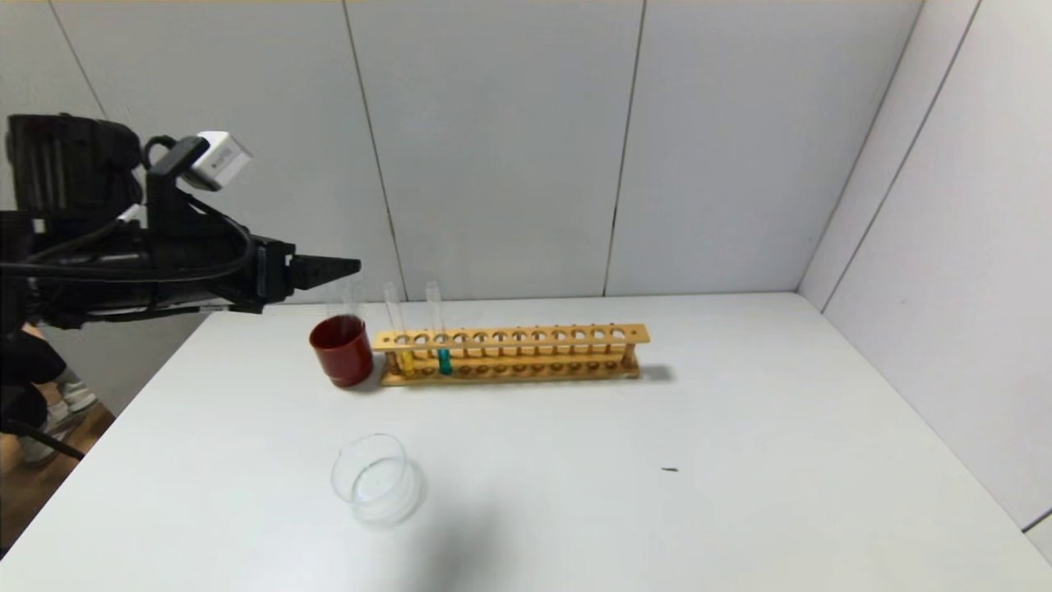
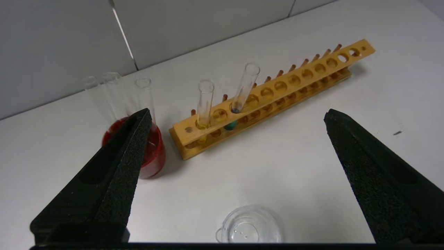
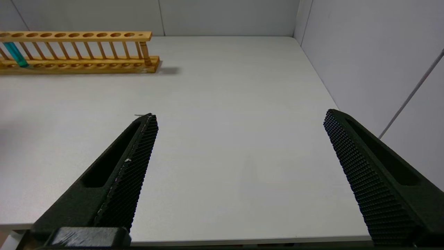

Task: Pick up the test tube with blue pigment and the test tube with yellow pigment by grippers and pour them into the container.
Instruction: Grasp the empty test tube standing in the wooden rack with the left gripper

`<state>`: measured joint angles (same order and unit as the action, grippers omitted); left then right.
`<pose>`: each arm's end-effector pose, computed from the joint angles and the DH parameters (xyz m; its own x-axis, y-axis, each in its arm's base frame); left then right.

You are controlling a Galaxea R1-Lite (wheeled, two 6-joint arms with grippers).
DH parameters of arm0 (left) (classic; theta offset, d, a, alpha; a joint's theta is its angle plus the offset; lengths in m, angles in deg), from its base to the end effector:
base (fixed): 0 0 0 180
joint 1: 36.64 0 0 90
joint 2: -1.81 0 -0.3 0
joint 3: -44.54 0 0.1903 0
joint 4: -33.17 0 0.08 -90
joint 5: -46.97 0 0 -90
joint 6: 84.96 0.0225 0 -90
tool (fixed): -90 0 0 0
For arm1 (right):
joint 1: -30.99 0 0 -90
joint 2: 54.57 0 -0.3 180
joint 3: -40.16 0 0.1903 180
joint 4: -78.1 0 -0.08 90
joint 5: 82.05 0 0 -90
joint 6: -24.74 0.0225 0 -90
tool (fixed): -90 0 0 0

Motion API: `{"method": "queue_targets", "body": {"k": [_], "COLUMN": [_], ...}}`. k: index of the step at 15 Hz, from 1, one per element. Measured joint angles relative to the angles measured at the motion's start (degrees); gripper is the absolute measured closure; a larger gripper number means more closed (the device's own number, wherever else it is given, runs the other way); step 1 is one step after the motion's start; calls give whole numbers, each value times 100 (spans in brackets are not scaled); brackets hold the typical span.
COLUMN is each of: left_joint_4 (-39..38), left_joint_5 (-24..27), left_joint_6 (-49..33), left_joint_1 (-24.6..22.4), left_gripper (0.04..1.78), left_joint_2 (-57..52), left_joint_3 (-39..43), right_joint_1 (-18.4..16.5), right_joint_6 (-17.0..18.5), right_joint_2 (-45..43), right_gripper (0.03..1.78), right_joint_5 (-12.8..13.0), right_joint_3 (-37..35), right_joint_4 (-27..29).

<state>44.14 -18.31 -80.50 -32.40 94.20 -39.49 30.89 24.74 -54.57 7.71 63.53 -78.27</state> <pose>0.2941 -0.0312 0.2388 0.8239 -0.4804 -0.3007 0.4850 0.8721 -0.0646 -0.0228 0.0001 0.0750 1.0000 0.0024 -0.0045 -0.0024 1.0000 0.0000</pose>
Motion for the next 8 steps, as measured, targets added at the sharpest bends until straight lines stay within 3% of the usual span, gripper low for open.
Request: {"method": "queue_targets", "body": {"k": [8], "left_joint_4": [-171], "left_joint_5": [-251], "left_joint_6": [11], "left_joint_1": [210], "left_gripper": [7], "left_joint_2": [1434], "left_joint_3": [-354], "right_joint_1": [0], "right_joint_6": [0], "right_joint_2": [0], "right_gripper": [6], "right_joint_5": [2], "right_joint_3": [0], "right_joint_4": [0]}}
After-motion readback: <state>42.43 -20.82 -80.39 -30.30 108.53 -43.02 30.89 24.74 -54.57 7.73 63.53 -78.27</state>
